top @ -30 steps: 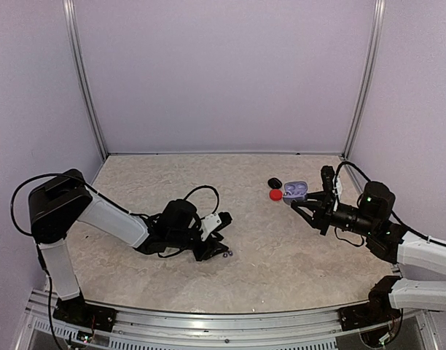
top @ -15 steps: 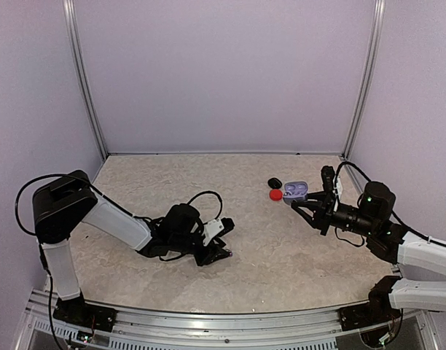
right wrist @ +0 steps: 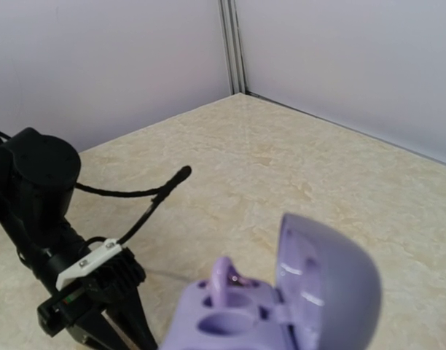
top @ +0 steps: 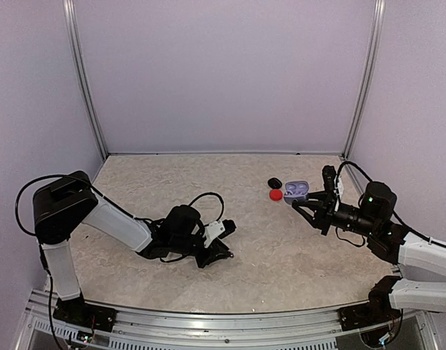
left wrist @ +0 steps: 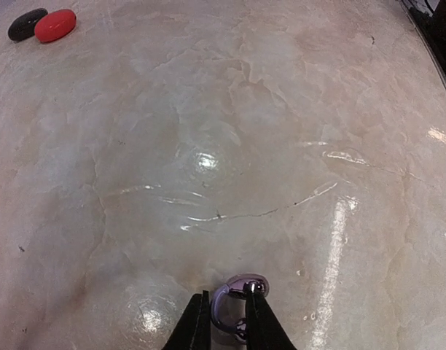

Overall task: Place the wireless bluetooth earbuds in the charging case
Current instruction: Pick up the right earbud from the center of the board.

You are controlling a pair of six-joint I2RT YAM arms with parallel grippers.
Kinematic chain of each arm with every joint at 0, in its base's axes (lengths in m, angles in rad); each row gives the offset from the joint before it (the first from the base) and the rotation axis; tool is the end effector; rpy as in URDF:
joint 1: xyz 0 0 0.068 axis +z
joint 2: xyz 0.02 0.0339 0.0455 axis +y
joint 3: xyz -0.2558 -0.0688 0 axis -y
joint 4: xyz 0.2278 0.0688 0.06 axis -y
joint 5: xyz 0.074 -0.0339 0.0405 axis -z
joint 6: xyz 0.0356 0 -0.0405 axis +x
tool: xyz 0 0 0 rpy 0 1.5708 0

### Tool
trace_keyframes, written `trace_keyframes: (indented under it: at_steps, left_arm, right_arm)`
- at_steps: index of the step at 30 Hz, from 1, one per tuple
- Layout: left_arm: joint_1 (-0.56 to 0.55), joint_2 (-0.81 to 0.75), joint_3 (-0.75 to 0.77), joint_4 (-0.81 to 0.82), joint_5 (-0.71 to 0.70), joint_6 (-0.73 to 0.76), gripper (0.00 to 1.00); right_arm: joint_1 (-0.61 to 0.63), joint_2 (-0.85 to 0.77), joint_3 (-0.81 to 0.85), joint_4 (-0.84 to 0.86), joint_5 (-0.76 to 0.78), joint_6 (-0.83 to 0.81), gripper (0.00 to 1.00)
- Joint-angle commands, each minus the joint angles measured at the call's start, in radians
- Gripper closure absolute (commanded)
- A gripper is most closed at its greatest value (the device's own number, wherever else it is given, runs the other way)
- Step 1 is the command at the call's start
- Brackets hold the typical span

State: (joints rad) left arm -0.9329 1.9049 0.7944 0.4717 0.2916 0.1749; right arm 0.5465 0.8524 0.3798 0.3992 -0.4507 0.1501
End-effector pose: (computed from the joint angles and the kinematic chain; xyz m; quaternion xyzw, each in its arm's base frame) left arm 0.1976 -0.2837 0.1133 0.5205 0.7174 -0.2851 0.3650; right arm 0.1522 0.1107 0.2480 -0.2897 0.6701 0.3803 0.5678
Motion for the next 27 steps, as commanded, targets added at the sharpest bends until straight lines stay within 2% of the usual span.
trace_keyframes:
  at_steps: [1, 14, 20, 27]
  left_arm:
    - [-0.004, -0.004, -0.018, 0.038, 0.025, -0.009, 0.82]
    - [-0.008, -0.017, -0.011, 0.026, 0.067, -0.017, 1.0]
    - [-0.013, -0.059, -0.022, 0.04, 0.047, -0.027, 1.0]
    - [-0.058, -0.236, -0.018, 0.002, -0.078, -0.001, 1.0]
  right_arm:
    - [-0.013, -0.021, 0.019, -0.005, 0.01, -0.009, 1.0]
    - [-0.013, -0.026, 0.02, -0.009, 0.017, -0.014, 1.0]
    - [-0.013, -0.027, 0.019, -0.007, 0.016, -0.013, 1.0]
    - [-0.014, -0.003, 0.021, 0.007, -0.045, -0.011, 1.0]
